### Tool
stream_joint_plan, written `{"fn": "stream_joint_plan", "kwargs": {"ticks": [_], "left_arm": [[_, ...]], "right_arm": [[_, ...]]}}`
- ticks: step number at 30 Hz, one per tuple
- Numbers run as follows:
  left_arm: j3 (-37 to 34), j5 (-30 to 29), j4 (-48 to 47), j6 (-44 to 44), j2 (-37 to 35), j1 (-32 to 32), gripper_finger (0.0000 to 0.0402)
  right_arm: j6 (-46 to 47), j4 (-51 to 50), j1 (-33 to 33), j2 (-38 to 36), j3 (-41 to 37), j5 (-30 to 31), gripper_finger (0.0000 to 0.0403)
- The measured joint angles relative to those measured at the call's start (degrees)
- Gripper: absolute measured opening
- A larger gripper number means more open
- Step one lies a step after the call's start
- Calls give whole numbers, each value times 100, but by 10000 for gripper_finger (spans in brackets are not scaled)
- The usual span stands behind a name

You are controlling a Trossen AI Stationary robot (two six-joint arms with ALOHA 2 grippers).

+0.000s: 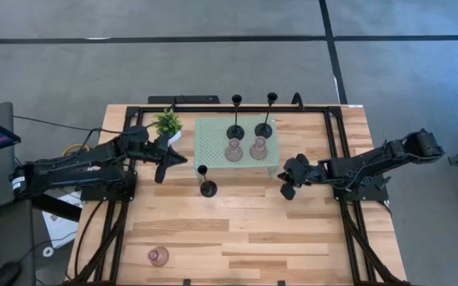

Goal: Pick & Place candle stick holders
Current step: Put the black candle holder on the shelf

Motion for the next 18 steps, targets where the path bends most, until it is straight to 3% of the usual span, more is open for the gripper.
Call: {"fn": "stream_joint_plan", "kwargs": {"ticks": [3,7,10,18], "left_arm": [[0,580,3,-62,0,-211,11],[-2,525,39,-71,92,-925,5],[-1,-46,337,-4,231,-1652,5],[-2,-2241,1100,615,811,-3248,4]], "right_arm": [[-78,-98,347,0,285,0,0],[-249,-117,809,-2,511,2,0],[-387,-119,1082,-2,556,93,0],[-360,-504,1386,-2,556,455,0]]}}
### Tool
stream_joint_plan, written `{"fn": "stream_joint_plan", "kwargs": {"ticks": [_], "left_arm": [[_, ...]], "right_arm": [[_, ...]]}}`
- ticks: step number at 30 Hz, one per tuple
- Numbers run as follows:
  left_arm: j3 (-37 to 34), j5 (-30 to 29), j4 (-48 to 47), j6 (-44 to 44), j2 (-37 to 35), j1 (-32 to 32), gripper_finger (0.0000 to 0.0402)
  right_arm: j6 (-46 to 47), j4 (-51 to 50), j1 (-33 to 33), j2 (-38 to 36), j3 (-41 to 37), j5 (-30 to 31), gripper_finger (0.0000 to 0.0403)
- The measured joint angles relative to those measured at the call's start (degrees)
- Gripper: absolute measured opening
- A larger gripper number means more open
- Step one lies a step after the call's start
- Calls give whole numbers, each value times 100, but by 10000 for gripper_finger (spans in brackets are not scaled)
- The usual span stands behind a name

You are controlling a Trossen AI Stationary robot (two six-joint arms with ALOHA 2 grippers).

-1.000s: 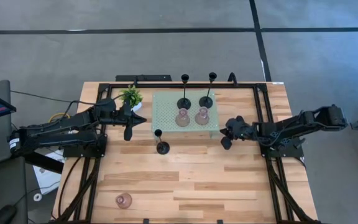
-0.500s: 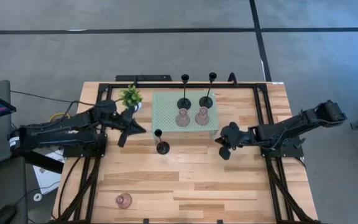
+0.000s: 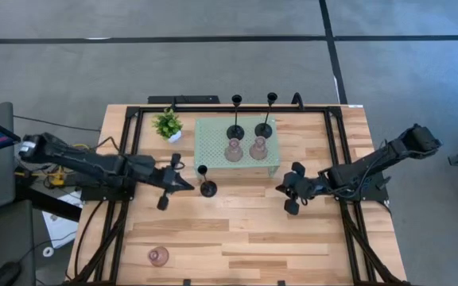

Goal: Pick & Place candle stick holders
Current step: Put the black candle holder on the shelf

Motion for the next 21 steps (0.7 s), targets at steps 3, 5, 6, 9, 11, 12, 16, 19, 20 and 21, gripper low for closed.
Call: {"fn": "stream_joint_plan", "kwargs": {"ticks": [3,5,6,9,11,12,16,19,20,21], "left_arm": [[0,-630,46,-23,294,-272,4],[0,-707,161,-26,493,-306,7],[0,-709,205,-28,575,-306,9],[0,-722,539,-29,818,-304,15],[0,-779,825,-24,972,-294,18],[0,-812,995,-28,1035,-290,19],[0,-1088,1358,-43,1190,-290,34],[0,-1593,1400,-185,1198,-290,51],[0,-1752,1398,-237,1199,-290,58],[0,-1872,1396,-312,1200,-288,65]], "right_arm": [[-16,-17,-29,0,0,0,0],[-28,-21,-55,0,0,0,0],[-28,-21,-80,0,0,0,0],[-28,-27,-134,0,0,0,0],[-28,-29,-174,0,0,0,0],[-28,-27,-178,0,0,0,0],[-28,-27,-204,0,0,0,0],[-31,-33,-202,0,0,-2,0],[-31,-34,-202,0,0,-2,0],[-31,-36,-202,0,0,-3,0]]}}
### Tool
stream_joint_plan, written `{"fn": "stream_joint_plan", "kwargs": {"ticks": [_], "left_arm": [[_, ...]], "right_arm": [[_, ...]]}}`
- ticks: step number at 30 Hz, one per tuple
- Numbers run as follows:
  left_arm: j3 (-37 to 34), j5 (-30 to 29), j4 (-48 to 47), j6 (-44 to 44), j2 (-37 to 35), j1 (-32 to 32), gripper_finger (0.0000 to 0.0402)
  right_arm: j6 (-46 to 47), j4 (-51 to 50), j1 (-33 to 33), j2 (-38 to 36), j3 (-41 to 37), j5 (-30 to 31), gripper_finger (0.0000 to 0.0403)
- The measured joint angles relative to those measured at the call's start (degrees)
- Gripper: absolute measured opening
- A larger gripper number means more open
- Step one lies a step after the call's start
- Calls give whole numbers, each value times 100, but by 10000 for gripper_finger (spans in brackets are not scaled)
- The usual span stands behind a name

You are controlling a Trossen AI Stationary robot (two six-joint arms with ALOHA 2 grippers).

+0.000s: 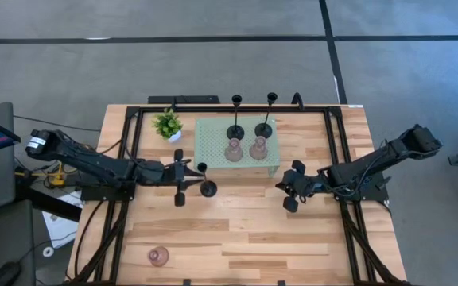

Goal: Pick & Place candle stick holders
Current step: Put the black candle holder on the shelf

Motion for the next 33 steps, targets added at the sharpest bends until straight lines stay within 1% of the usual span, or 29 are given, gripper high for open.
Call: {"fn": "stream_joint_plan", "kwargs": {"ticks": [6,12,17,22,28,30,33], "left_arm": [[0,-83,1,-243,-2,-2,107],[0,18,-8,-407,-2,-55,135],[0,31,-74,-588,-2,-131,138],[0,30,-323,-595,-2,-133,132],[0,29,-393,-593,-2,-132,133],[0,-96,-393,-593,-2,-128,133],[0,-436,-395,-593,-2,-124,132]], "right_arm": [[-13,-2,2,0,0,-3,0],[-13,-4,2,0,0,-8,0],[-11,-4,2,0,0,-17,0],[-9,-6,2,0,0,-19,0],[-7,-5,2,0,0,-18,0],[-6,-7,2,0,0,-19,0],[-2,-4,2,0,0,-19,0]]}}
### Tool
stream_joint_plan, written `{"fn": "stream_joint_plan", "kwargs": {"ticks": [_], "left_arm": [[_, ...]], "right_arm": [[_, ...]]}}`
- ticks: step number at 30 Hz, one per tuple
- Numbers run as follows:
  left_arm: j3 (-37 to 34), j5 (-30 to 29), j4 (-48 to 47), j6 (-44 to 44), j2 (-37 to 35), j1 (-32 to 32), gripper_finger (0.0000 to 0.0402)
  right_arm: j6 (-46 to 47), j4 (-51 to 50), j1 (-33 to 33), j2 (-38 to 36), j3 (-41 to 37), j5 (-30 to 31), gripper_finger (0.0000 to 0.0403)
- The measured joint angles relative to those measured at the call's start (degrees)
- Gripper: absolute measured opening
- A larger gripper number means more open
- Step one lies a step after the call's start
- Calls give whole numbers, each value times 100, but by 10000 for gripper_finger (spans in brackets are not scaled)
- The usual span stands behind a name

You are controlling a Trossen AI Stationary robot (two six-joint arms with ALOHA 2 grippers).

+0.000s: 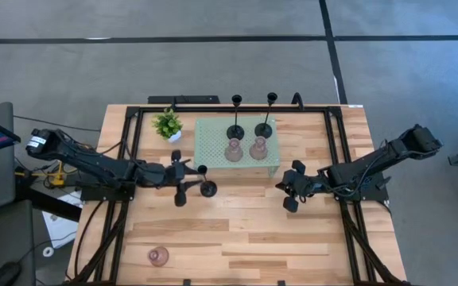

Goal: Pick & Place candle stick holders
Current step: Put the black candle holder on the shelf

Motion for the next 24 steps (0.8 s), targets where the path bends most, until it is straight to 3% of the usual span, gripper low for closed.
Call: {"fn": "stream_joint_plan", "kwargs": {"ticks": [13,24], "left_arm": [[0,-52,652,-32,35,2,132],[2,-49,1861,284,1064,172,131]], "right_arm": [[0,0,0,0,0,7,0],[-37,0,-90,0,0,15,0]]}}
